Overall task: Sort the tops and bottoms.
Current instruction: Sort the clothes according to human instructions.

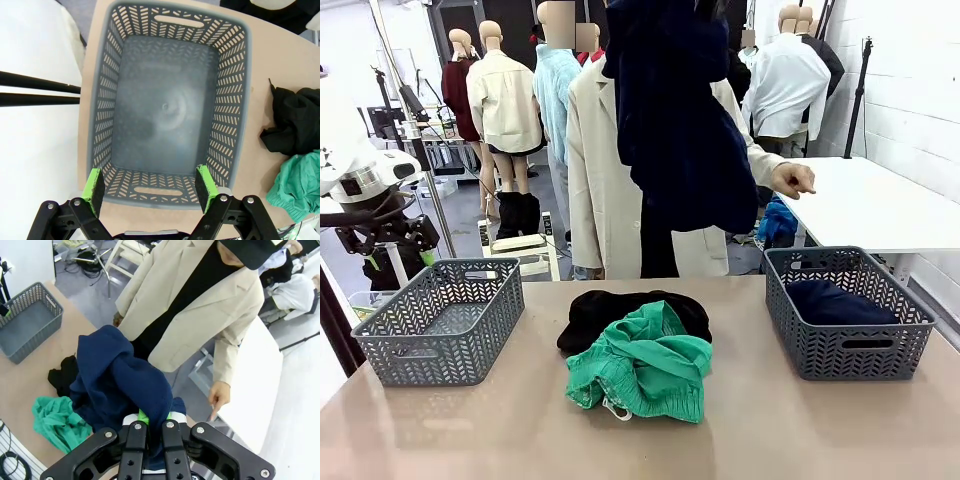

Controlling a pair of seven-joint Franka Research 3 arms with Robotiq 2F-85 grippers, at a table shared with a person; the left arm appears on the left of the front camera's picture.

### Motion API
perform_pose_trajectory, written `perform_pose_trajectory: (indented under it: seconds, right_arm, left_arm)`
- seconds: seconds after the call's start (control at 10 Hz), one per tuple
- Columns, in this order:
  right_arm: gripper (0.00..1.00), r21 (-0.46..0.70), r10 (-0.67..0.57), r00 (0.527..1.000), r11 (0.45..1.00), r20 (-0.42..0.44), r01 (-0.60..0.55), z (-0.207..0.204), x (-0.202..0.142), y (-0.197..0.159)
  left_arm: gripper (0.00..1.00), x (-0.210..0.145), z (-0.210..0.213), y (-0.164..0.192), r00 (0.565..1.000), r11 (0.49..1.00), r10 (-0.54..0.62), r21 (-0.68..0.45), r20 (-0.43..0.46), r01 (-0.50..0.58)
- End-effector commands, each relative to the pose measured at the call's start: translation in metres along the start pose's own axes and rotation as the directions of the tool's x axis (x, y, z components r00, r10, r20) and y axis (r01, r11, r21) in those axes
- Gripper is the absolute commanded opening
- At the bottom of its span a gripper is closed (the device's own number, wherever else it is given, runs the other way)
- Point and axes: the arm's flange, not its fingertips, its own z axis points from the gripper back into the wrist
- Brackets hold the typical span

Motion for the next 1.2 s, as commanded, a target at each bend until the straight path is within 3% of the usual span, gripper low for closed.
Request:
perform_pose_trajectory:
  seconds: [0.0,1.1]
  right_arm:
    - [0.00,-0.001,0.009,1.000,1.000,0.004,-0.009,0.0014,-0.0001,-0.0025]
    - [0.00,-0.001,0.009,1.000,1.000,0.004,-0.009,0.0014,-0.0001,-0.0025]
  left_arm:
    - [0.94,0.0013,0.0018,0.0013,1.000,1.000,0.004,0.018,-0.004,-0.004]
    - [0.94,0.0013,0.0018,0.0013,1.000,1.000,0.004,0.018,-0.004,-0.004]
